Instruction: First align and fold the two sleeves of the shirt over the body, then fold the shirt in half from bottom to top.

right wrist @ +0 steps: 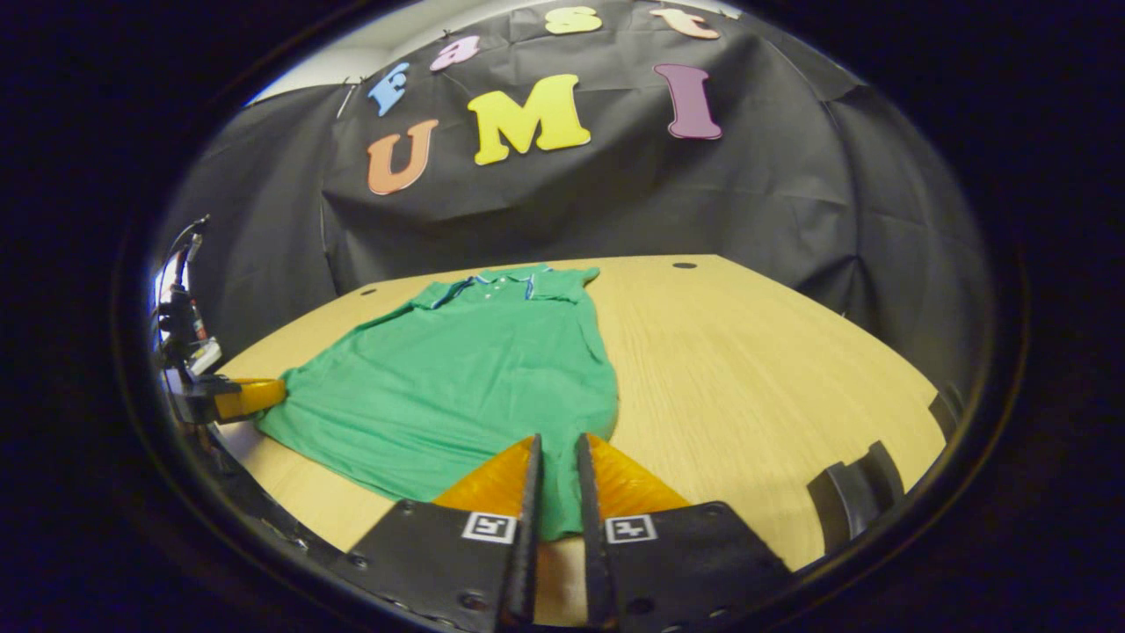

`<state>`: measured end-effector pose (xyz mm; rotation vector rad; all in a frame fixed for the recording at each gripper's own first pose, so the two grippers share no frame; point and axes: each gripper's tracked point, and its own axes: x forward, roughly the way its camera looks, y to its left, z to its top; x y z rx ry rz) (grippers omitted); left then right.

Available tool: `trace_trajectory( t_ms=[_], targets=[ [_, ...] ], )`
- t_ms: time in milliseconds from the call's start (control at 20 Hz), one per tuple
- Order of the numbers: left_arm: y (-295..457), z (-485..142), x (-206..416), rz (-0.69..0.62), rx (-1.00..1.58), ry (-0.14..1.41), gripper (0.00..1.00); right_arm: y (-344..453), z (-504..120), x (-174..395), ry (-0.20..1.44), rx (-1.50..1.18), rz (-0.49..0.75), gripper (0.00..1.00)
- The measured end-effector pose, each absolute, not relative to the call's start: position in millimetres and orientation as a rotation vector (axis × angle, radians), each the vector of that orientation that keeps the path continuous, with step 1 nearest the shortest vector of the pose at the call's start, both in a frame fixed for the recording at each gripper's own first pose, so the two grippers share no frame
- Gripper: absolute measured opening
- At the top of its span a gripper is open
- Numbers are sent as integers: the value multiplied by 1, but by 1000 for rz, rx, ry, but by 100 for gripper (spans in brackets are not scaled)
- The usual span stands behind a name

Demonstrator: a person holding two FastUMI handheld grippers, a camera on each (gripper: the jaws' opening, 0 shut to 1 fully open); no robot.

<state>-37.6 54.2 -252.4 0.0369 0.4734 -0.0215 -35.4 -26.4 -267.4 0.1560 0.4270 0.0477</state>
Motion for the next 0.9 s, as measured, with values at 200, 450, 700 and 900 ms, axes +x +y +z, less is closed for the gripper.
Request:
trace_trajectory(
  t_ms=[200,450,700,900],
  targets=[
    [48,-251,-38,-31,29,480,11,-24,-265,-33,426,148,82,2],
    [48,-234,-38,-37,-3,449,11,-27,-251,-34,428,182,97,1],
    [48,-196,-32,-38,5,375,10,-32,-195,-25,329,166,108,0],
    [45,-164,-24,-35,30,311,10,-34,-150,-13,228,135,119,0]
  ],
)
